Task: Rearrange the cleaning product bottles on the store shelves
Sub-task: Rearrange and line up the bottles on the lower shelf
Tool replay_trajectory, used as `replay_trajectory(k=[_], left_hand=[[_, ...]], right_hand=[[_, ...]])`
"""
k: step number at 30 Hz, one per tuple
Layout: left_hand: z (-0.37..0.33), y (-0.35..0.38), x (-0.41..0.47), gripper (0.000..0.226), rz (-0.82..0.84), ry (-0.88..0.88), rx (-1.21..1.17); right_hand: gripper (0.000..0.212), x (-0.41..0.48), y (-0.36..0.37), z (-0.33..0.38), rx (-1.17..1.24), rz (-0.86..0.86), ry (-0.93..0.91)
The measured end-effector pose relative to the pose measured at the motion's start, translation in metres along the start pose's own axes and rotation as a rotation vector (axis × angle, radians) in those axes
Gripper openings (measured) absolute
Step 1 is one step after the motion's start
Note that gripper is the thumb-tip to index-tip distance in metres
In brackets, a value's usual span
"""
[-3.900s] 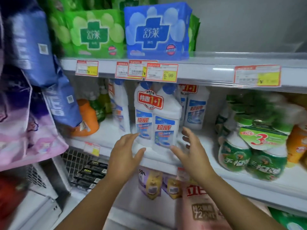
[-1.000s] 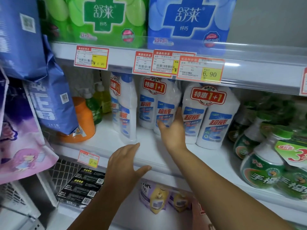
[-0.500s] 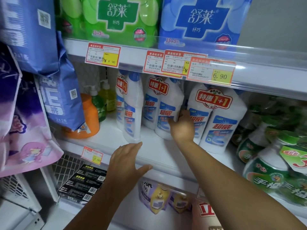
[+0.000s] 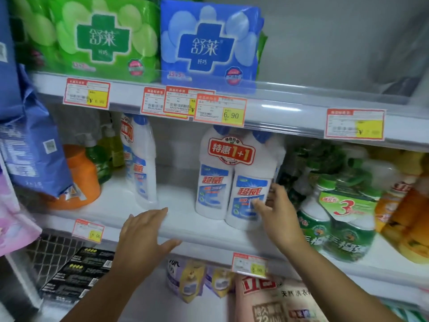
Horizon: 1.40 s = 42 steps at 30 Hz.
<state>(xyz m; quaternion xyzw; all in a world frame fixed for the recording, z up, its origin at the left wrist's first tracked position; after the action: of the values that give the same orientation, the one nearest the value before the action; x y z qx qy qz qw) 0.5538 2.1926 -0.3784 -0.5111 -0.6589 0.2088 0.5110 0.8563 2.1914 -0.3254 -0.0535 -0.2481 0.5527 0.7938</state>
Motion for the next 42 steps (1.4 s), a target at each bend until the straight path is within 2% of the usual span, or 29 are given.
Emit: replay_trajectory(k=[2, 5, 7, 18, 42], left_hand=[[-0.003, 0.001, 0.000, 0.075, 0.008, -0.006, 0.009], [-0.003, -0.001, 0.000, 0.075, 0.007, -0.023, 0.000], [-0.002, -0.001, 0.000, 0.075, 0.006, -0.026, -0.010], [0.000, 0.001, 0.002, 0.078, -0.001, -0.008, -0.005], [-0.003, 0.001, 0.000, 0.076, 0.004, -0.010, -0.013]], right_hand=[[0.044, -0.004, -0.014, -0.006, 0.035, -0.014, 0.016], [0.065, -0.005, -0.015, -0.007, 0.083, 0.000, 0.023], [0.070, -0.002, -0.011, -0.009, 0.090, -0.003, 0.015], [0.058, 0.022, -0.002, -0.024, 0.160, -0.025, 0.051], [0.062, 0.023, 0.000, -0.034, 0.246, -0.070, 0.097]])
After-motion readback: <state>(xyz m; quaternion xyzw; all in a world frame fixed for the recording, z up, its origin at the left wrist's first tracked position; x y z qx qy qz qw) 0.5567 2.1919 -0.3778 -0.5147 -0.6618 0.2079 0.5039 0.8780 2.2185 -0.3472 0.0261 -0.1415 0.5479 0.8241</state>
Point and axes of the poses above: each hand's wrist, its own x-axis towards the middle knuckle, its own y-axis out of the palm, z = x × y, the point moved 10 cm from there along x, towards the middle knuckle
